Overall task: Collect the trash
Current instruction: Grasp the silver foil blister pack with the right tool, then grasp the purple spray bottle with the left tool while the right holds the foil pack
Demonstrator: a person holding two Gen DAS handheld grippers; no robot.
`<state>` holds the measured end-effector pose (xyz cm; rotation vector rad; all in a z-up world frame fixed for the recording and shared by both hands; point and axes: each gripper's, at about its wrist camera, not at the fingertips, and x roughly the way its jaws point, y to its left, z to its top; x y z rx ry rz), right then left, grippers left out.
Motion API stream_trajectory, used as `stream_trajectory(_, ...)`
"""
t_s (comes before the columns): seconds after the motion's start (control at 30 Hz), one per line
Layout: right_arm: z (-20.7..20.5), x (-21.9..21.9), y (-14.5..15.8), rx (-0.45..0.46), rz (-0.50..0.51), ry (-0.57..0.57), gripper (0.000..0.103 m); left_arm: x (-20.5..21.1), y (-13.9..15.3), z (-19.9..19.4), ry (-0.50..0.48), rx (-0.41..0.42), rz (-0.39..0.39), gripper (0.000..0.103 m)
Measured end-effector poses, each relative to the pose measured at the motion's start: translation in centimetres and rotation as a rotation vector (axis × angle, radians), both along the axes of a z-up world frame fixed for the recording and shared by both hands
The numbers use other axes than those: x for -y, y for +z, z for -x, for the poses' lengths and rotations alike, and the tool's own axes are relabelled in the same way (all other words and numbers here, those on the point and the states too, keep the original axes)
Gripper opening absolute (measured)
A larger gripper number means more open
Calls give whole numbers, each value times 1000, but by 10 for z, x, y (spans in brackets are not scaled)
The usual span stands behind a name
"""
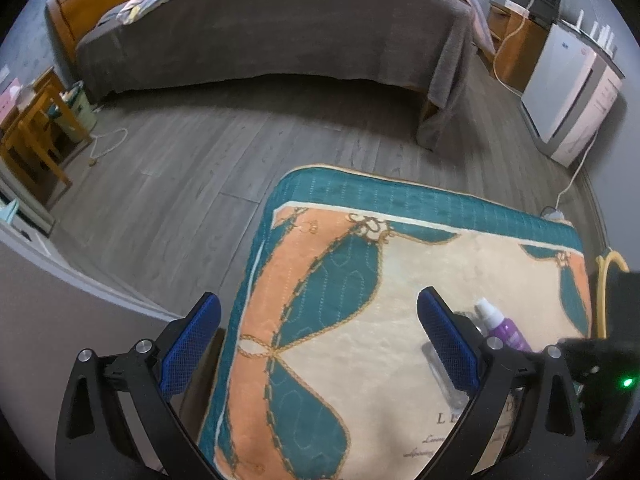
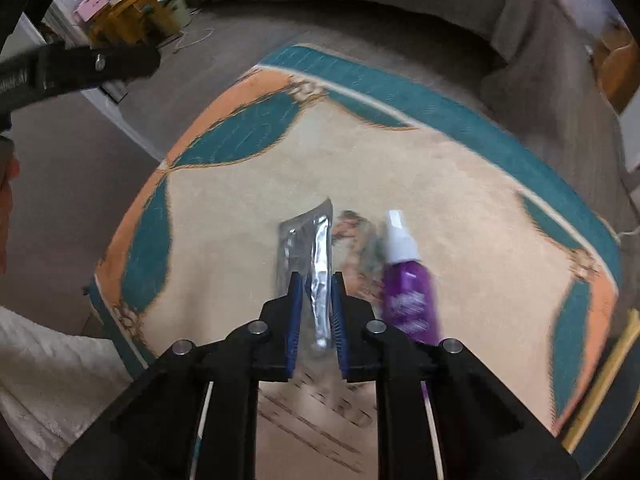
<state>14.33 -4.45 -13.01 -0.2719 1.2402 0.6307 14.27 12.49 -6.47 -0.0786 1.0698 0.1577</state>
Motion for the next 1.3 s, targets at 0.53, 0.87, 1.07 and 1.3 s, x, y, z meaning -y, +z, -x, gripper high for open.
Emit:
stream_trajectory(0.53,3,-3,-23,-45,27,-62,56,5,-7,2,-47,-26,-122,97)
stream_trajectory(0.87,-8,-30,-53,-67,84,-66,70,-23,-13,0,-13,-55,-49,97)
stream_trajectory(1.07,5,-44,-54,14,165,1,67,-27,-12,2,5,-66,-11,97)
stream_trajectory(1.3,20,-11,0,30,96,-83,67,-2,-8,7,-39,-61,-19,97)
